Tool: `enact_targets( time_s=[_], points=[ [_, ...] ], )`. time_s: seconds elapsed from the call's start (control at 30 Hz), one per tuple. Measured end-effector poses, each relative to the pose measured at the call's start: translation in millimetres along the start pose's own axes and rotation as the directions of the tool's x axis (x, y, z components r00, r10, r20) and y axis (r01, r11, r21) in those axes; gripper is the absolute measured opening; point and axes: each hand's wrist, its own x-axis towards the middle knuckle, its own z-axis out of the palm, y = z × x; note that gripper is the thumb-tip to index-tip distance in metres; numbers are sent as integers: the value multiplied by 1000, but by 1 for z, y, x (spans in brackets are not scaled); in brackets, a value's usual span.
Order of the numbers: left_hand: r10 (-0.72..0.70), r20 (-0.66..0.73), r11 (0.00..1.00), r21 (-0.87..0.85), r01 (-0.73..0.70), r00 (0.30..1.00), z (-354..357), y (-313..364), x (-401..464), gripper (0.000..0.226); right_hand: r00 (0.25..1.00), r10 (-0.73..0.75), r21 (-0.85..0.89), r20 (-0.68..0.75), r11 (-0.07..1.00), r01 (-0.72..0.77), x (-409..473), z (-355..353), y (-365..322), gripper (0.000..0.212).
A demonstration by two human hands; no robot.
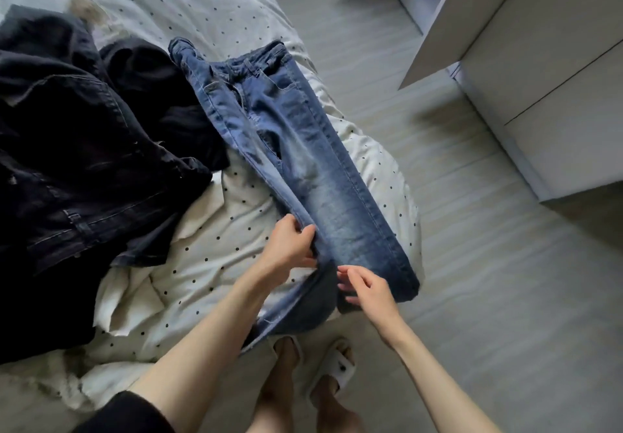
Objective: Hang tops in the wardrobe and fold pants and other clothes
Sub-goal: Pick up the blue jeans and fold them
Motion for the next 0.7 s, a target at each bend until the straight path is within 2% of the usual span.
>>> enact_targets(
  time_s=[0.07,0.13,0.23,0.3,0.37,0.43,0.57,0.7],
  points=[
    [24,42,996,-86,-20,999,37,19,13,4,998,3,25,-65,1000,-2,-4,-24,11,23],
    [75,129,995,-68,-67,989,68,24,25,18,994,-7,-41,-112,999,2,-1,-43,20,31],
    [158,271,959,189,-213,949,87,2,29,37,992,-5,-97,-129,995,-7,1,-58,33,34],
    [217,283,876,367,-314,934,84,-22,24,42,995,20,-107,-95,994,-31,1,-61,44,32],
    [295,248,804,458,-380,923,79,-43,14,34,998,37,-108,-56,993,-43,-1,-58,55,30],
    [283,196,792,504,-344,939,74,-60,4,37,999,51,-132,-19,990,-53,-3,-51,63,29],
    [153,36,803,578,-146,988,71,-91,-14,45,996,81,-138,20,987,-78,-9,-40,80,27],
    [57,-123,786,618,31,991,75,-106,-26,25,997,74,-167,21,984,-69,-13,-46,95,27]
  ],
)
